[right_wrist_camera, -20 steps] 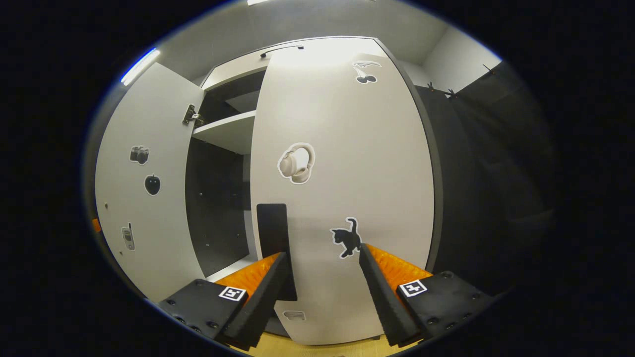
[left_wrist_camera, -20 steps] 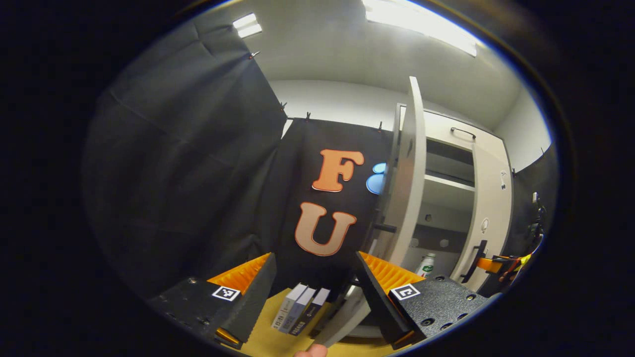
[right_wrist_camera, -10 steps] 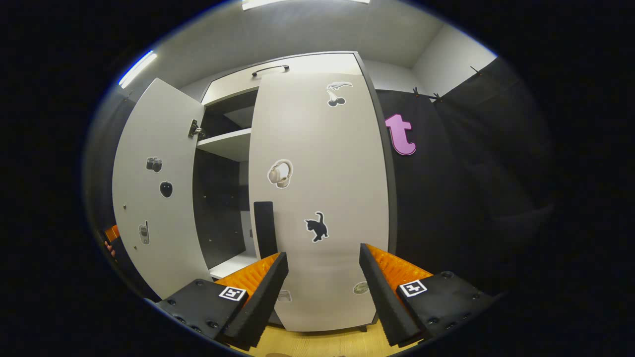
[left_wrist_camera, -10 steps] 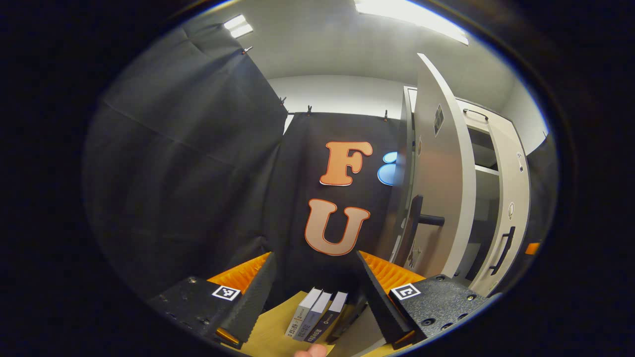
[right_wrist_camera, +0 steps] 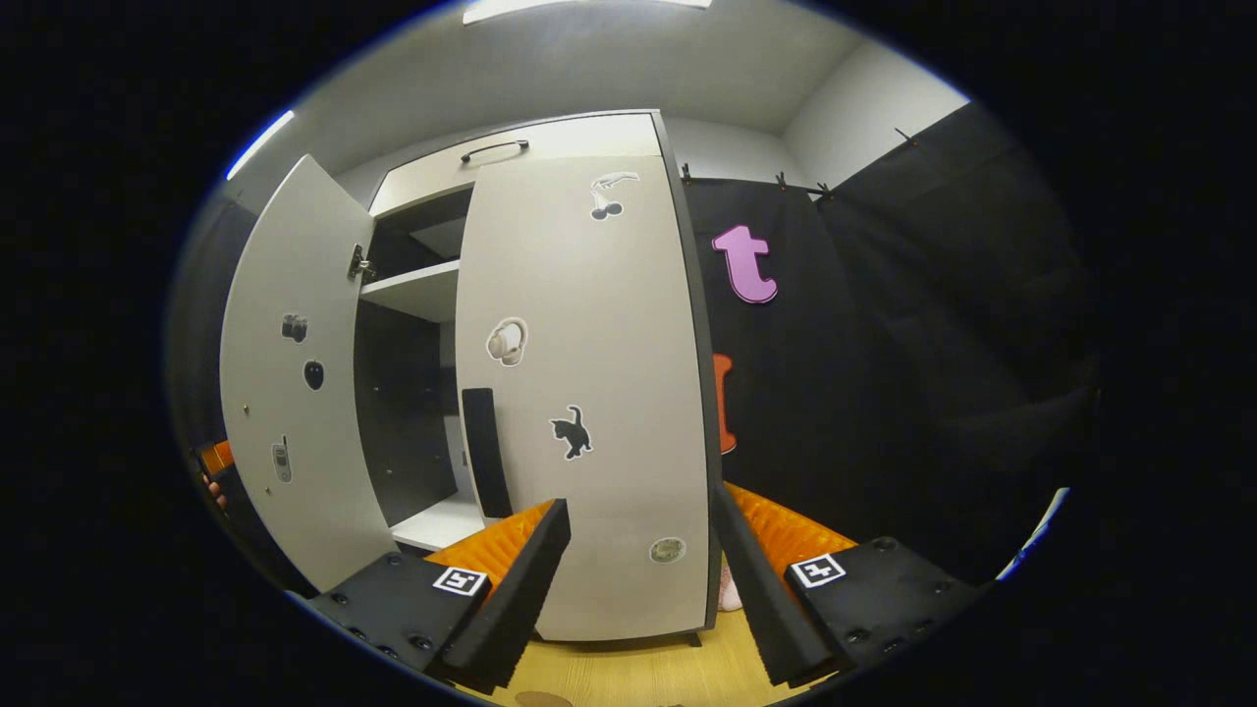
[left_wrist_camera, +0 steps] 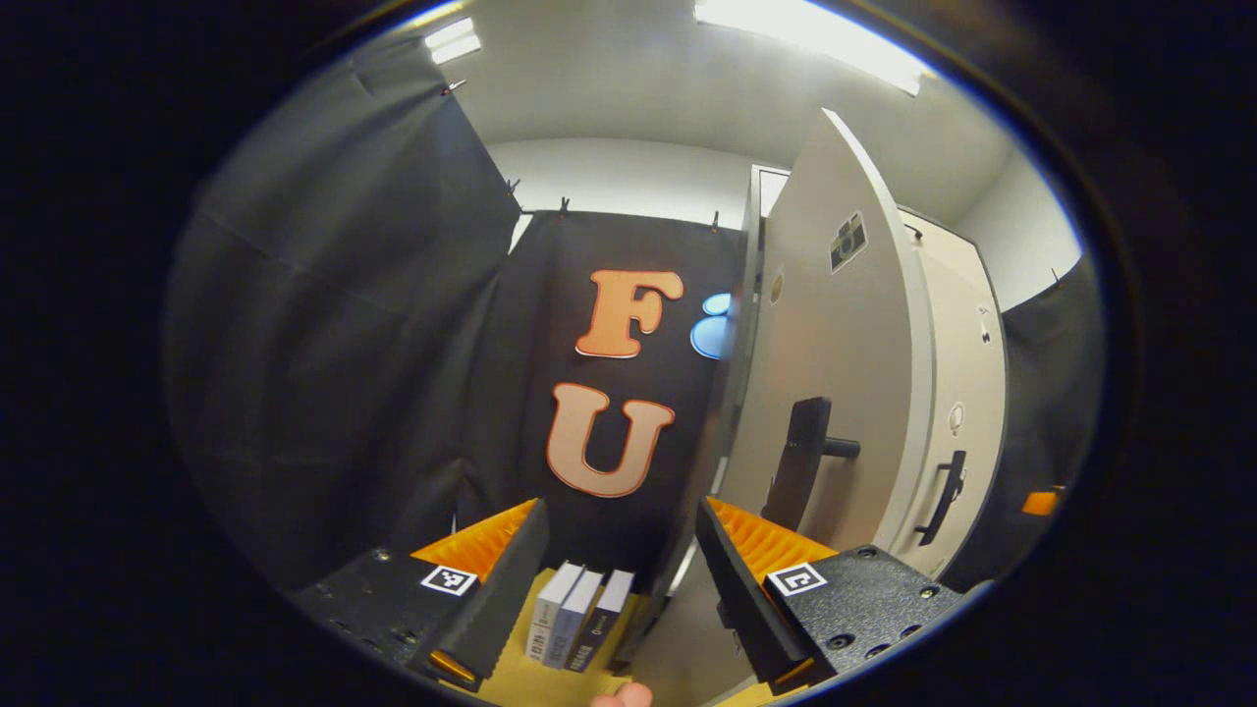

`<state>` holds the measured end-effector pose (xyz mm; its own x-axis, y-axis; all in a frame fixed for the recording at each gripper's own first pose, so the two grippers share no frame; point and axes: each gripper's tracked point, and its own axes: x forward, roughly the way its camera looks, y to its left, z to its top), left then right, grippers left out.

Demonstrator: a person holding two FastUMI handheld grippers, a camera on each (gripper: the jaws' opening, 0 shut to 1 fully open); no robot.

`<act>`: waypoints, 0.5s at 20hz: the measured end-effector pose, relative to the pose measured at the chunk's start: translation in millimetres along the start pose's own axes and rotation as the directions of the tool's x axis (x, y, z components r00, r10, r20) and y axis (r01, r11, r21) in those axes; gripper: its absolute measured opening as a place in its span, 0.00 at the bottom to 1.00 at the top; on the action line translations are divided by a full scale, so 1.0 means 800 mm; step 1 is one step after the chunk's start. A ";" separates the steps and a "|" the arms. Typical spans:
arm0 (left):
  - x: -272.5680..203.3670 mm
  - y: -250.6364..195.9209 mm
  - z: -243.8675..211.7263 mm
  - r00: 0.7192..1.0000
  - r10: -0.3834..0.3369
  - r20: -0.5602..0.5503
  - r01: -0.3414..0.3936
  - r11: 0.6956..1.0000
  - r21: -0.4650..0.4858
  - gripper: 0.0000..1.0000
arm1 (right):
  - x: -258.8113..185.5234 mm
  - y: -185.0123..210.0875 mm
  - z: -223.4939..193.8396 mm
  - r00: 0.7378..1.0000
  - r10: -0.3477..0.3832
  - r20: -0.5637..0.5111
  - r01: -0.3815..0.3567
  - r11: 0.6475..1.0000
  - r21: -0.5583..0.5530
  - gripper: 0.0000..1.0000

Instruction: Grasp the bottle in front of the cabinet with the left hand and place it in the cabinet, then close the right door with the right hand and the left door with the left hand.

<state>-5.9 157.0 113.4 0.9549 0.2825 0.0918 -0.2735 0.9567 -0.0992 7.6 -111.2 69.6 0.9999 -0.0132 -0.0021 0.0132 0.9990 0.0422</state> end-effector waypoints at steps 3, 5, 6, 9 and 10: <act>0.001 -0.044 -0.012 0.997 -0.075 -0.023 0.075 0.997 -0.013 0.93 | -0.015 -0.018 0.003 0.999 -0.034 0.003 0.034 0.999 -0.007 0.96; 0.008 -0.071 -0.012 0.992 -0.124 -0.021 0.123 0.992 -0.011 0.93 | -0.024 -0.031 0.003 0.998 -0.059 0.003 0.059 0.998 -0.005 0.96; 0.012 -0.086 -0.012 0.989 -0.144 -0.017 0.144 0.989 -0.017 0.93 | -0.028 -0.037 0.004 0.998 -0.071 0.003 0.071 0.998 -0.003 0.96; 0.027 -0.126 -0.019 0.977 -0.212 -0.016 0.211 0.976 -0.045 0.89 | -0.042 -0.051 0.005 0.995 -0.101 0.004 0.101 0.995 0.002 0.96; 0.033 -0.143 -0.025 0.970 -0.244 -0.027 0.242 0.969 -0.052 0.93 | -0.047 -0.055 0.005 0.994 -0.111 0.004 0.111 0.994 0.000 0.96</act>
<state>53.0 54.0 107.2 0.9955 0.0389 0.0862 -0.0279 0.9917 -0.1256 -30.3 -154.8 72.1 0.9923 -0.1238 -0.0031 0.1238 0.9914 0.0413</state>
